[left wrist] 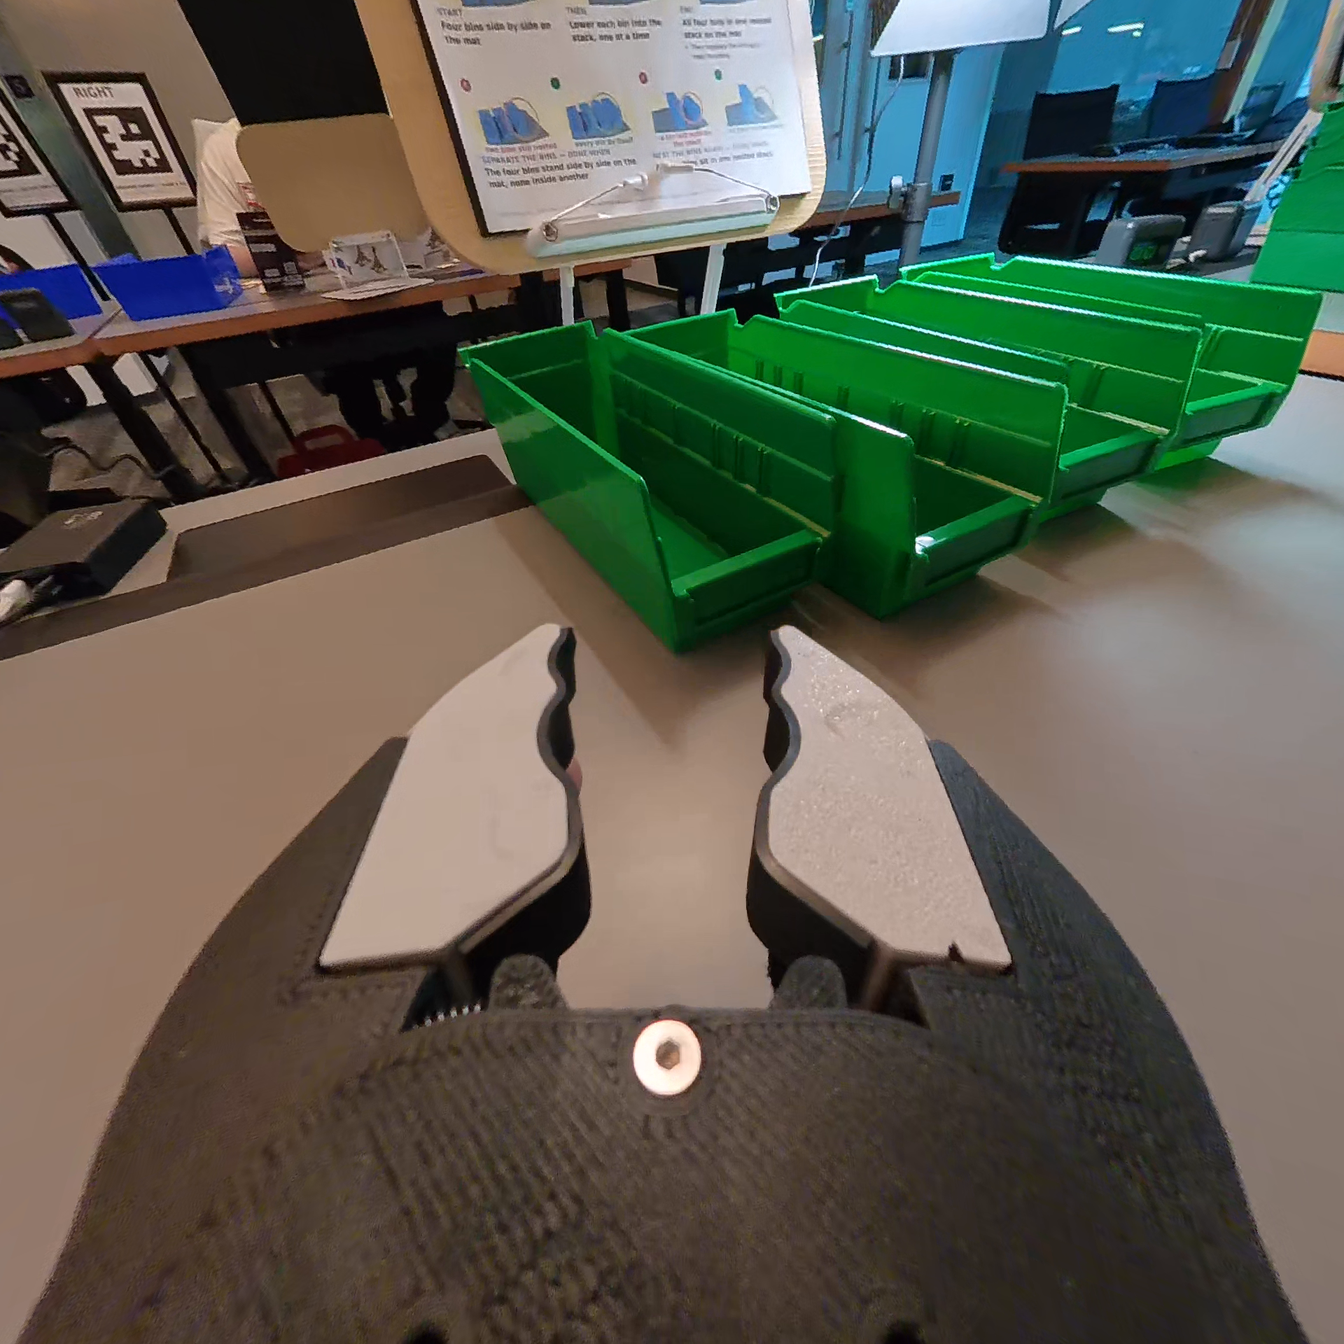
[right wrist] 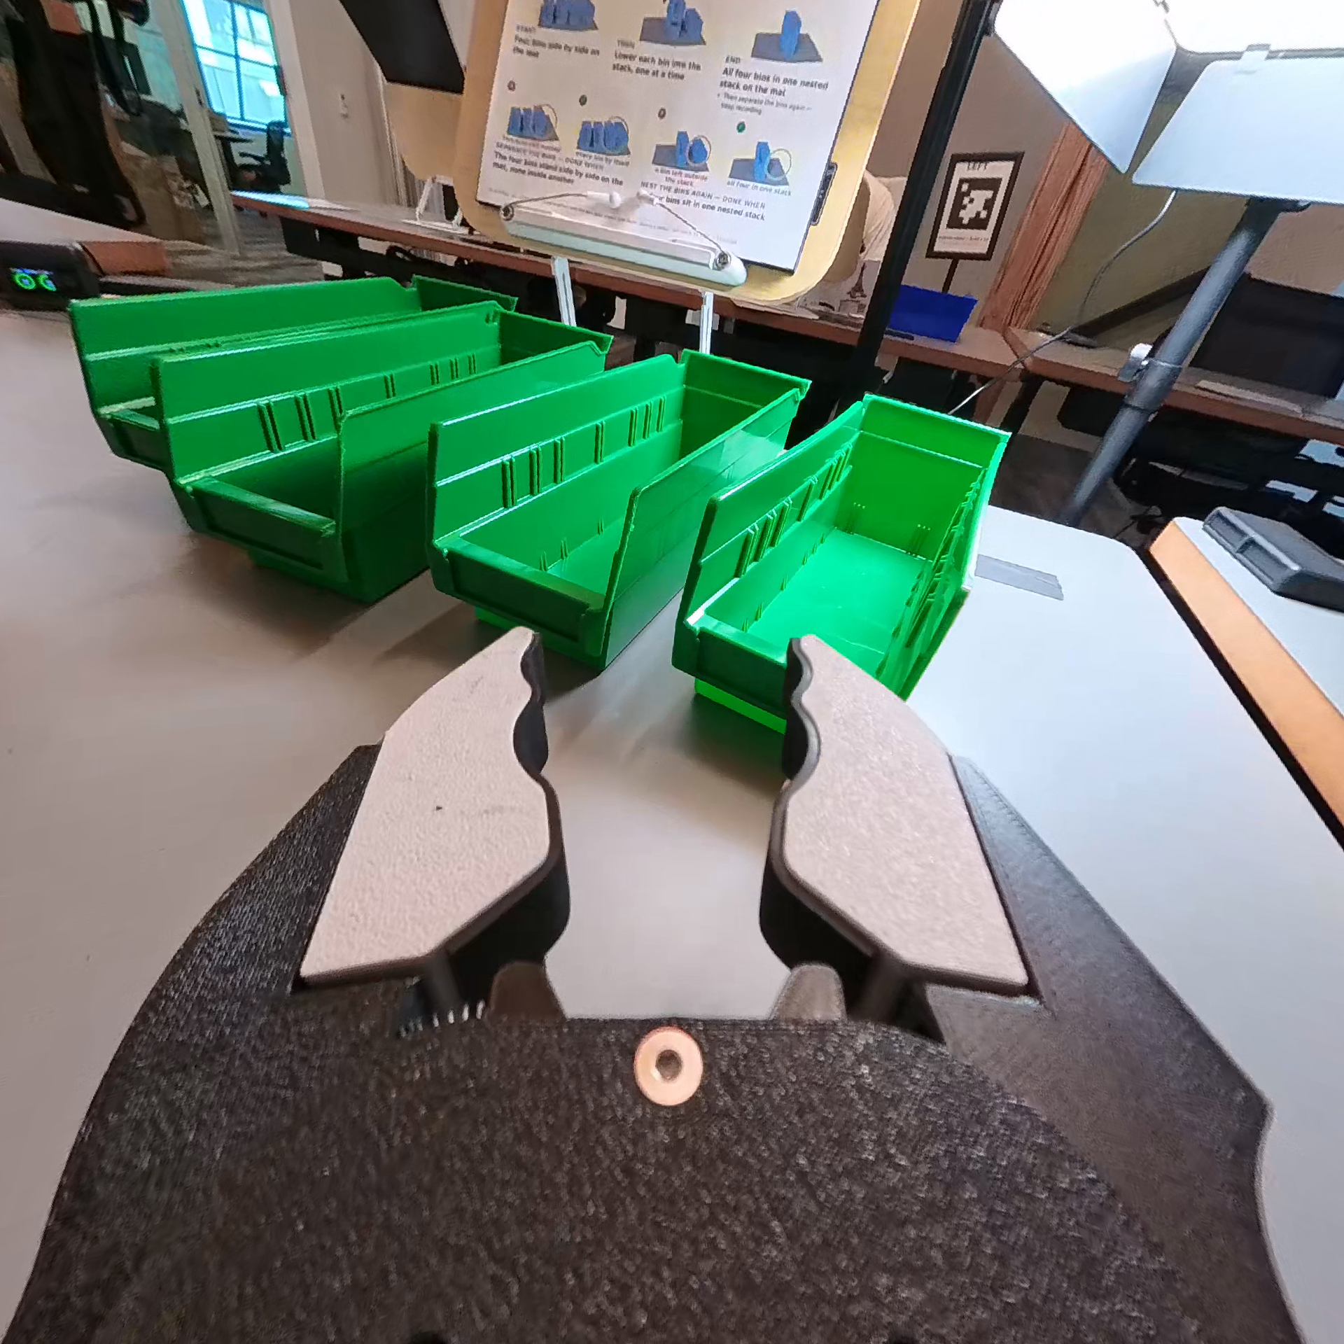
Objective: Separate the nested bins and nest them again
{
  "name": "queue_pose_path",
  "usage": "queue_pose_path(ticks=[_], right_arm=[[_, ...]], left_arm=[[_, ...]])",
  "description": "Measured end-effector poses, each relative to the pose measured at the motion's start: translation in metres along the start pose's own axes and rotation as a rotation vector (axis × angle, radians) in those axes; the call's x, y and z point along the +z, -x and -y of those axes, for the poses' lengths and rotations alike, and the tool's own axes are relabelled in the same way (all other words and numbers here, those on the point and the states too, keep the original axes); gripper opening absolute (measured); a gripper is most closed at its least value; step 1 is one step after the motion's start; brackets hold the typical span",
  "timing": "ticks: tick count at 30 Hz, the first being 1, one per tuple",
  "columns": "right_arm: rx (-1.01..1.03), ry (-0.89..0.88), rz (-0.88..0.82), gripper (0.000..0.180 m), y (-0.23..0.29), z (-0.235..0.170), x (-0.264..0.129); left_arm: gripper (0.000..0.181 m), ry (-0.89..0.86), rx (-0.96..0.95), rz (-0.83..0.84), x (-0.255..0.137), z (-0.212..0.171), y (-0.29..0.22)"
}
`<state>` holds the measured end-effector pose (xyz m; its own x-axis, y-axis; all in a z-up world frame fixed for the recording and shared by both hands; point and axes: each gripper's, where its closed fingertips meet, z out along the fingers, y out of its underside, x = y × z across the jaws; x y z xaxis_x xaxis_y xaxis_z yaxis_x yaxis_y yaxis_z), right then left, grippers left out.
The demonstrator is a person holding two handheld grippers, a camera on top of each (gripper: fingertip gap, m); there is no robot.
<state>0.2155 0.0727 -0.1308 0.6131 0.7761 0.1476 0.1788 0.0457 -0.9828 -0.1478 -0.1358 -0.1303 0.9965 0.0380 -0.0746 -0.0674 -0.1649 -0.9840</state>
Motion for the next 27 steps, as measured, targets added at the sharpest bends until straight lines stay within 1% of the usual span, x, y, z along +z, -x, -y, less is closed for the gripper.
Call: queue_pose_path(ticks=[10, 14, 18, 27], right_arm=[[0.016, -0.013, -0.009, 0.064, -0.003, 0.002, -0.002], [-0.001, 0.008, -0.001, 0.064, 0.000, -0.001, 0.001], [-0.021, 0.026, 0.002, 0.063, 0.003, -0.004, 0.003], [-0.027, 0.014, 0.007, 0.062, 0.004, -0.003, 0.001]], left_arm=[[0.051, 0.028, 0.037, -0.024, 0.006, -0.005, -0.007], [0.047, 0.054, 0.097, -0.085, 0.015, -0.005, -0.023], [0.047, 0.139, 0.218, -0.150, 0.037, -0.003, -0.032], [0.049, 0.468, 0.565, -0.322, 0.111, -0.018, -0.053]])
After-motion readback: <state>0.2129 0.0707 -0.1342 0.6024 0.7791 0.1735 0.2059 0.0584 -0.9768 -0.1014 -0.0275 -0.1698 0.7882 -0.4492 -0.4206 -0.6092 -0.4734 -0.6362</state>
